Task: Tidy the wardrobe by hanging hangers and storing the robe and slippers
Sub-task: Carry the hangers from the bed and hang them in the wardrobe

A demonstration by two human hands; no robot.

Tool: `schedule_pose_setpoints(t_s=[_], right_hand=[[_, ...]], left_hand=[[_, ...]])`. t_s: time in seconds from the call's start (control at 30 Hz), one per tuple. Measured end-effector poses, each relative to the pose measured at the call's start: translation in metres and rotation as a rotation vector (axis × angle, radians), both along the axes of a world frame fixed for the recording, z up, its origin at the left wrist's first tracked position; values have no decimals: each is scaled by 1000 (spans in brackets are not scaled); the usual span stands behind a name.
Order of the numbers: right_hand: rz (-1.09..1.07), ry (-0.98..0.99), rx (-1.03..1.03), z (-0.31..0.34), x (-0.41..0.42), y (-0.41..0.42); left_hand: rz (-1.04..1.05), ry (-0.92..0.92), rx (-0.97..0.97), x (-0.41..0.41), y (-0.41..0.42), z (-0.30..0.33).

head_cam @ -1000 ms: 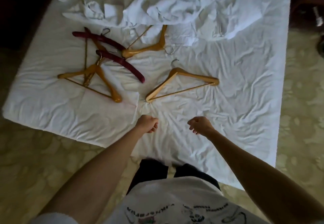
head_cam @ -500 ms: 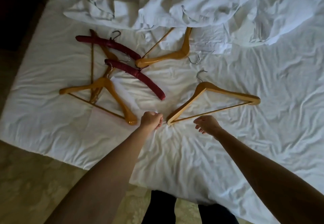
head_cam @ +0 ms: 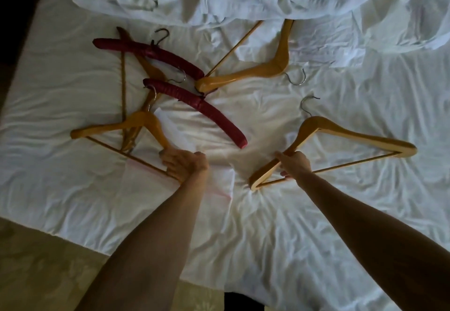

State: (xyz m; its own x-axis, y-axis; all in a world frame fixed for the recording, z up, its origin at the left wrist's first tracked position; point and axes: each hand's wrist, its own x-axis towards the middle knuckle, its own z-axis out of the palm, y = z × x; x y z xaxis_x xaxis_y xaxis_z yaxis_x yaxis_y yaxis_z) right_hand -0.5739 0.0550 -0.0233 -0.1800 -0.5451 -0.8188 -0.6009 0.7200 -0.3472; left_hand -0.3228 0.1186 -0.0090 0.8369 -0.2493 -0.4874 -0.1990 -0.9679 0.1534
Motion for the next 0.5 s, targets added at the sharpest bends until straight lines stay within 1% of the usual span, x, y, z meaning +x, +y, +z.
schedule_pose_setpoints(t_s=[0.1, 0.23, 0.27, 0.33, 0.4, 0.5], right_hand=[[-140, -21, -4, -3, 12, -4], [-262, 24, -12, -2, 20, 12], [-276, 20, -12, -1, 20, 20], [-304, -1, -27, 8, 25, 35], [-321, -23, -54, 15, 31, 46], [-309, -41, -91, 13, 41, 57]], left_hand=[[87, 85, 21, 30, 0, -17], [60, 152, 14, 48, 7, -21], [53, 198, 14, 48, 9, -18], [59, 345, 12, 44, 14, -9], [103, 483, 0, 37, 16, -1], [141, 582, -13, 19, 19, 4]])
